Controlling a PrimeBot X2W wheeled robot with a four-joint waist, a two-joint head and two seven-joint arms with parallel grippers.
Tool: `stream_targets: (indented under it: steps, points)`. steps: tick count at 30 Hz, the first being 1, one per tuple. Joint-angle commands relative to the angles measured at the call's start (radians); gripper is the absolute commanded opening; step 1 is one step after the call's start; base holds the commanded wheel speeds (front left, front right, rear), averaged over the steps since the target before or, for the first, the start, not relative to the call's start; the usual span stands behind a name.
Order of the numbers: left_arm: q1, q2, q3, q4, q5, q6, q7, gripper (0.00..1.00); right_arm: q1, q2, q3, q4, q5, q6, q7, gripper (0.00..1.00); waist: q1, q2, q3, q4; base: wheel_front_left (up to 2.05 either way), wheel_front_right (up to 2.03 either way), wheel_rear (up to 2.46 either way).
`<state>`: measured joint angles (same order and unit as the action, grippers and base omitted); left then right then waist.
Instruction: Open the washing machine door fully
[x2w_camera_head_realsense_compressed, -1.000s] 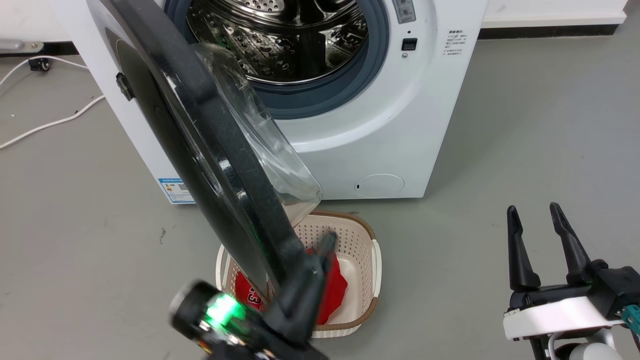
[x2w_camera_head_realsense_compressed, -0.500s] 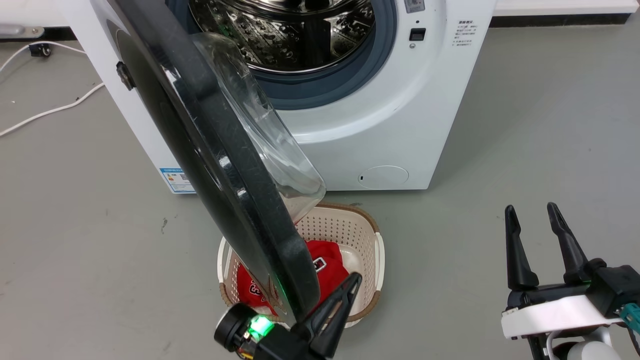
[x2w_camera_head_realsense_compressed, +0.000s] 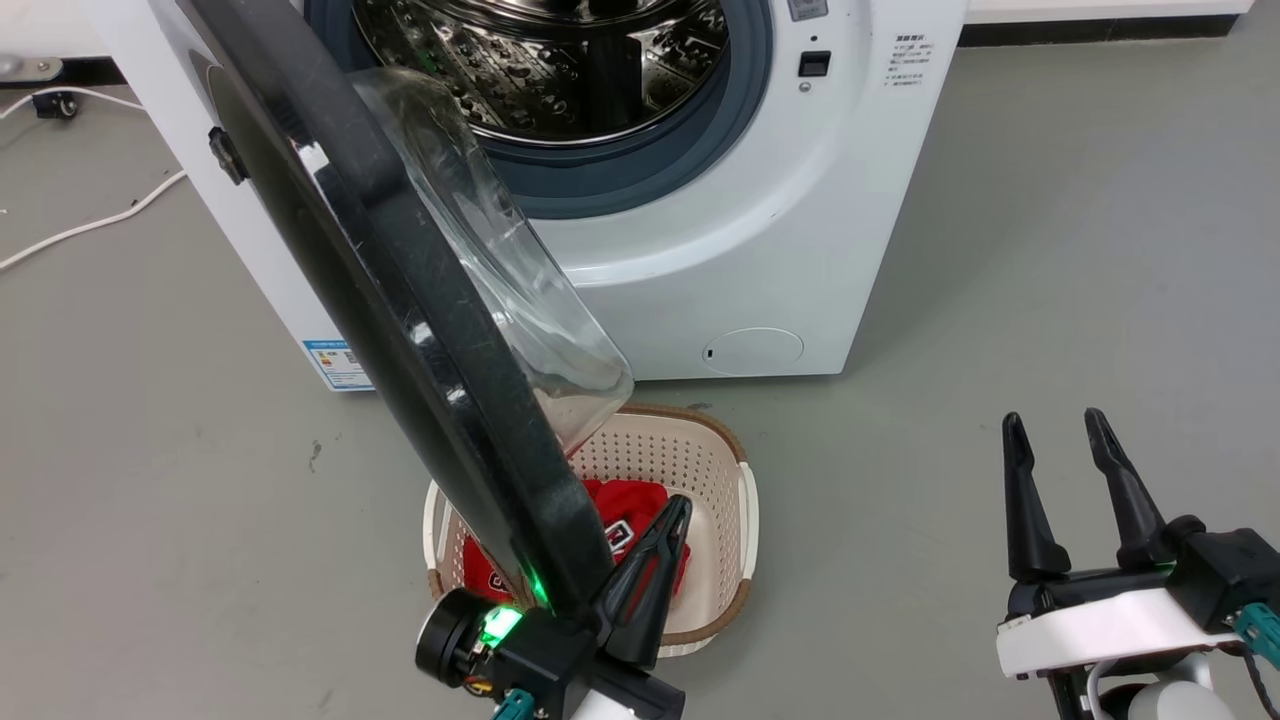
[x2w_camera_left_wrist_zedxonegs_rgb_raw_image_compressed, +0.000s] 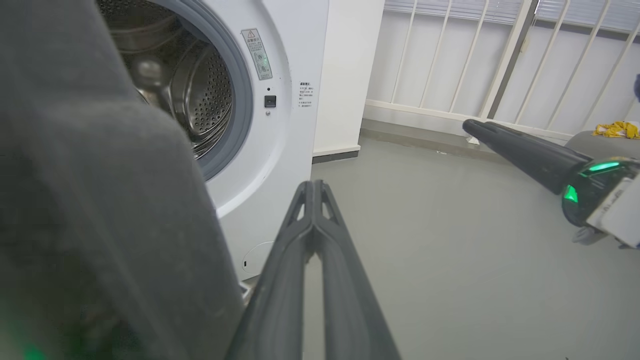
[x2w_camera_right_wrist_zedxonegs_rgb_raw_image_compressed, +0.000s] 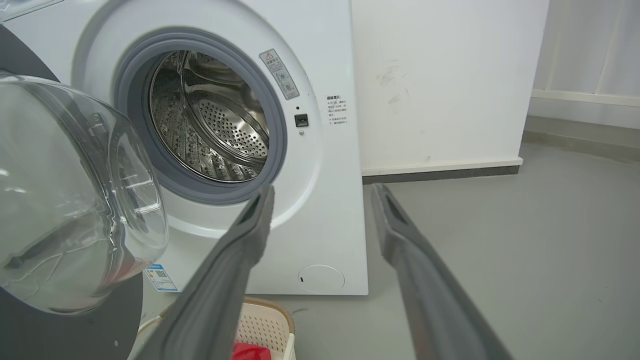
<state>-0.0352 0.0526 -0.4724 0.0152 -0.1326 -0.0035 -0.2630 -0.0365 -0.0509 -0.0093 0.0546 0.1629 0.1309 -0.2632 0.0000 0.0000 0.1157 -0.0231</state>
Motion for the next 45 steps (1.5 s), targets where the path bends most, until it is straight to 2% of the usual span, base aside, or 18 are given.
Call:
stream_targets:
  steps: [1, 7, 12, 25, 26, 31, 37, 43, 44, 45]
  points:
    - [-0.003, 0.013, 0.038, -0.010, 0.001, 0.018, -0.003, 0.00, -0.001, 0.001, 0.002, 0.003, 0.007, 0.000, -0.002, 1.00, 0.0000, 0.0000, 0.000, 0.003, 0.00, 0.00, 0.00]
    - [0.043, 0.018, 0.096, -0.075, 0.013, 0.052, -0.003, 0.00, 0.003, 0.001, -0.002, 0.008, 0.010, 0.000, -0.002, 1.00, 0.0000, 0.0000, 0.004, 0.036, 0.00, 0.00, 0.00]
    - [0.098, 0.018, 0.124, -0.131, 0.012, 0.053, -0.002, 0.00, 0.000, 0.001, -0.009, 0.013, 0.001, 0.000, -0.002, 1.00, 0.0000, 0.0000, 0.012, 0.090, 0.00, 0.00, 0.00]
    - [0.194, 0.008, 0.157, -0.228, 0.032, 0.068, -0.002, 0.00, -0.001, 0.001, -0.024, 0.027, -0.023, 0.000, -0.002, 1.00, 0.0000, 0.0000, 0.020, 0.289, 0.00, 0.00, 0.00]
    - [0.209, 0.005, 0.184, -0.241, 0.029, 0.085, -0.002, 0.00, 0.004, 0.001, -0.025, 0.029, -0.023, 0.000, -0.002, 1.00, 0.0000, 0.0000, 0.022, 0.330, 0.00, 0.00, 0.00]
    - [0.218, 0.011, 0.258, -0.238, 0.015, 0.093, -0.002, 0.00, 0.002, 0.001, -0.021, 0.032, -0.026, 0.000, -0.002, 1.00, 0.0000, 0.0000, 0.024, 0.378, 0.00, 0.00, 0.00]
    - [0.182, 0.036, 0.387, -0.200, -0.011, 0.081, -0.002, 0.00, -0.010, 0.001, -0.008, 0.036, -0.031, 0.000, -0.002, 1.00, 0.0000, 0.0000, 0.026, 0.386, 0.00, 0.00, 0.00]
    - [0.118, 0.072, 0.548, -0.140, -0.034, 0.067, -0.002, 0.00, -0.020, 0.001, -0.005, 0.035, -0.034, 0.000, -0.002, 1.00, 0.0000, 0.0000, 0.037, 0.350, 0.00, 0.00, 0.00]
    - [0.038, 0.117, 0.664, -0.072, -0.033, 0.058, -0.002, 0.00, -0.030, 0.001, -0.008, 0.032, -0.038, 0.000, -0.002, 1.00, 0.0000, 0.0000, 0.056, 0.311, 0.00, 0.00, 0.00]
    - [0.020, 0.129, 0.685, -0.052, -0.035, 0.051, -0.002, 0.00, -0.031, 0.001, -0.006, 0.032, -0.038, 0.000, -0.002, 1.00, 0.0000, 0.0000, 0.059, 0.303, 0.00, 0.00, 0.00]
